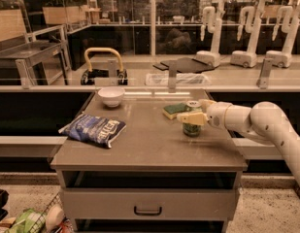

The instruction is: Place green can into bottom drawer

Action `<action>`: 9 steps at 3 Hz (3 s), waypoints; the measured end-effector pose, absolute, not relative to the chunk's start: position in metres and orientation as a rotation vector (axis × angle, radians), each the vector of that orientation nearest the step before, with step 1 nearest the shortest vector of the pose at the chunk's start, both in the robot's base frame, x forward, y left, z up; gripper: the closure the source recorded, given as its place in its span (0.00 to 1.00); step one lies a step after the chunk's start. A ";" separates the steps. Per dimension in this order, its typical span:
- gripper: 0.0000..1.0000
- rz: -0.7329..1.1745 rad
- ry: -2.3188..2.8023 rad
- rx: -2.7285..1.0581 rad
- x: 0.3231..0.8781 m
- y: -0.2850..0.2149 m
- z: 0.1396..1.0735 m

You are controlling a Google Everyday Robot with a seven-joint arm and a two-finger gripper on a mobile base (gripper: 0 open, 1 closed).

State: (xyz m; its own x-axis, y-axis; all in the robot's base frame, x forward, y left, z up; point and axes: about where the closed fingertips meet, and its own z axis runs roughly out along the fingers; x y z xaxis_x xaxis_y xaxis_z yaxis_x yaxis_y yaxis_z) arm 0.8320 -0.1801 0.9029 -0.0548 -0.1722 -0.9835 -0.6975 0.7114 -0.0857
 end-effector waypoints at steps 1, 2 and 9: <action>0.46 0.507 1.615 -0.708 0.837 -0.179 0.894; 0.69 0.532 1.641 -0.672 0.833 -0.185 0.879; 1.00 0.281 1.697 -1.106 0.496 -0.151 0.859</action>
Offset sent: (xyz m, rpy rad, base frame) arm -0.0080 -0.0187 -0.0447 0.0668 0.0961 -0.0450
